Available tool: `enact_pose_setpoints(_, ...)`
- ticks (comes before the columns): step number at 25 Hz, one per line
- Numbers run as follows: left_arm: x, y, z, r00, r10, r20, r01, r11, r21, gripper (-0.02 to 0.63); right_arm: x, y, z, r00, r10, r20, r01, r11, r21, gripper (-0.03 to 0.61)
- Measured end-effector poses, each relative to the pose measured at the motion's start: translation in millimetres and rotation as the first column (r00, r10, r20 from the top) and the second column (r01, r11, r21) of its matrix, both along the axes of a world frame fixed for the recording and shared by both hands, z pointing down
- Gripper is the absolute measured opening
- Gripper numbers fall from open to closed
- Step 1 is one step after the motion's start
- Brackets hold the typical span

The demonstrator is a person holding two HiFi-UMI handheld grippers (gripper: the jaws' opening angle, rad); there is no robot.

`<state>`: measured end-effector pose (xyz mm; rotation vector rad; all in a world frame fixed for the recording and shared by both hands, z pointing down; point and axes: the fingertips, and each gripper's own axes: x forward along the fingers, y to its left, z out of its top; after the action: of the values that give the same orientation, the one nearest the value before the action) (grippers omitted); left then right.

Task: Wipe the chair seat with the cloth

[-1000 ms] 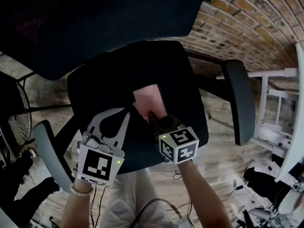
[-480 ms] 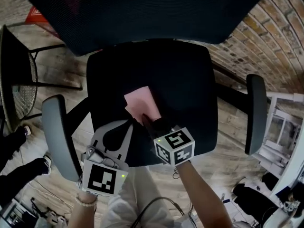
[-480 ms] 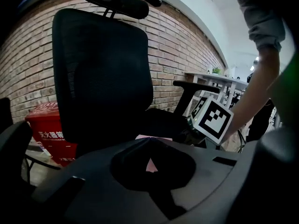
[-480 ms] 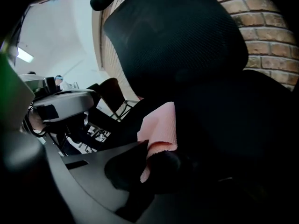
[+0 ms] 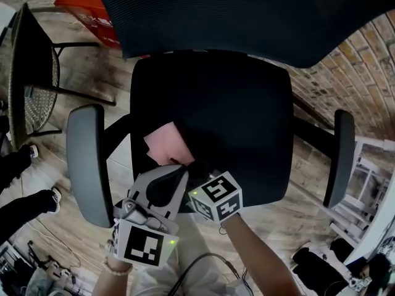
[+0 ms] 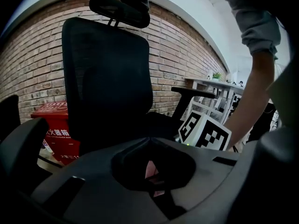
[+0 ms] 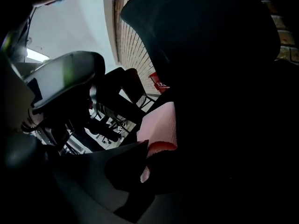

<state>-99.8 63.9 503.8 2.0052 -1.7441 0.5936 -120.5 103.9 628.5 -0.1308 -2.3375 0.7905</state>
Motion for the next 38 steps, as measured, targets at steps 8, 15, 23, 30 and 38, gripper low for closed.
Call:
enact_pose_setpoints(8,-4.3,-5.3,2.8,1.000,0.010,0.000,-0.010,1.000,0.014,0.018,11.7,-8.2,0.8,0.998,0.064,-0.016,-0.064,0.998,0.003,0.051)
enact_pose_setpoints(15,12.0,-45.7,1.9,0.996,0.089,-0.019,-0.088,0.996,0.025,0.018,68.7,-68.8,6.4,0.957,0.283,-0.064,-0.281,0.959,0.032,0.051)
enact_pose_setpoints(23,54.8,-87.8,6.6,0.976,0.214,-0.034,-0.213,0.976,0.031,0.018,168.3,-131.4,6.9,0.835,0.535,-0.127,-0.525,0.845,0.106,0.051)
enact_pose_setpoints(30,94.2,-117.2,8.9,0.941,0.337,-0.020,-0.337,0.941,0.032,0.018,246.8,-171.0,-3.8,0.716,0.686,-0.130,-0.667,0.727,0.164,0.051)
enact_pose_setpoints(38,125.0,-139.9,4.5,0.900,0.435,0.003,-0.435,0.899,0.051,0.018,307.3,-178.9,-7.9,0.616,0.772,-0.155,-0.746,0.635,0.199,0.051)
